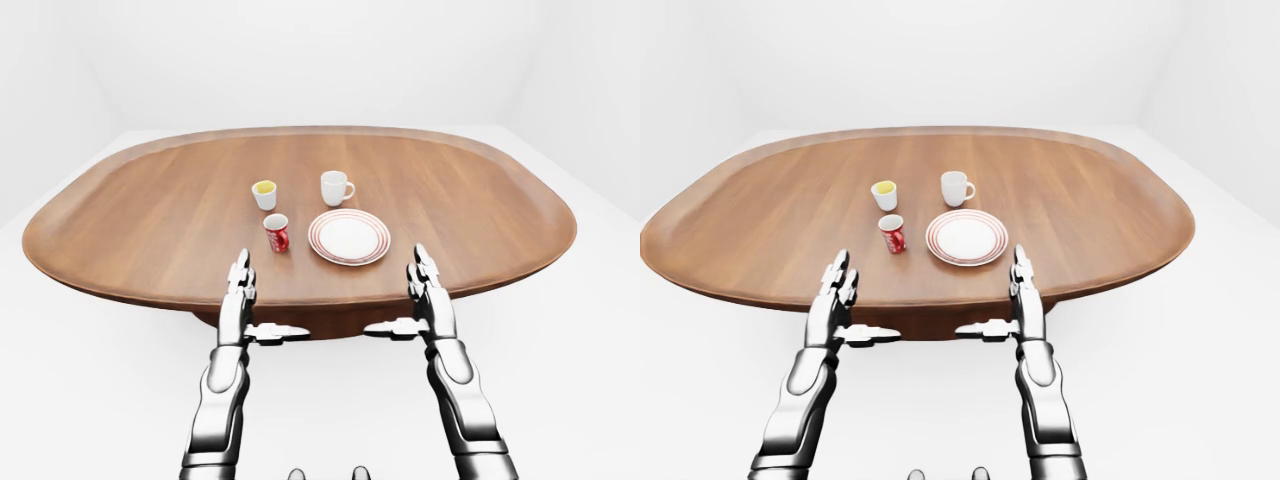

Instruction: Pick up the red mug and put it on the plate

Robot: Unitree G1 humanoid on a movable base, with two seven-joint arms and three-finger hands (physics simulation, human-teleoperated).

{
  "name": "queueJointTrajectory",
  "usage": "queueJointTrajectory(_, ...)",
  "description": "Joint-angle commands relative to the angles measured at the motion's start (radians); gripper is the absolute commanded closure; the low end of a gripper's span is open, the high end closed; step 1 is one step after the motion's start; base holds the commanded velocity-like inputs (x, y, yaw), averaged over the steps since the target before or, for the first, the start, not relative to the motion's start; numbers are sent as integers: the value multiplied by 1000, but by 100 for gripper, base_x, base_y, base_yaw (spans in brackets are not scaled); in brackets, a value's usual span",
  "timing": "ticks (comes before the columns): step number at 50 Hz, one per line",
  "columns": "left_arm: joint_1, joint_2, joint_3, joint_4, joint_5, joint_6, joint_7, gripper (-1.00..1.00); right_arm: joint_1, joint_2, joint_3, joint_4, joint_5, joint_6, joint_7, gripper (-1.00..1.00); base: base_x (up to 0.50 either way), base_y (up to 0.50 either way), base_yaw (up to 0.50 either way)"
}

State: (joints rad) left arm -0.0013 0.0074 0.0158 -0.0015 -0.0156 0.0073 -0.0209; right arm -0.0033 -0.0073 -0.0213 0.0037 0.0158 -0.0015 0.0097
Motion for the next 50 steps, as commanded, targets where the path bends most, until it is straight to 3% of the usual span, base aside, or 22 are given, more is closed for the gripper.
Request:
queueJointTrajectory(1, -7, 11, 24, 9, -26, 9, -33, -100, -1, -13, -32, -4, 20, -1, 6, -100, 0, 0, 0)
queueJointTrajectory(10, -2, 11, 26, -2, -30, 13, -34, -100, 15, -9, -17, -36, 6, 10, 5, -100, 0, 0, 0)
queueJointTrajectory(50, 16, 8, 19, -35, -29, 22, -34, -100, 11, -8, -9, -15, -18, 0, 9, -100, 0, 5, 0)
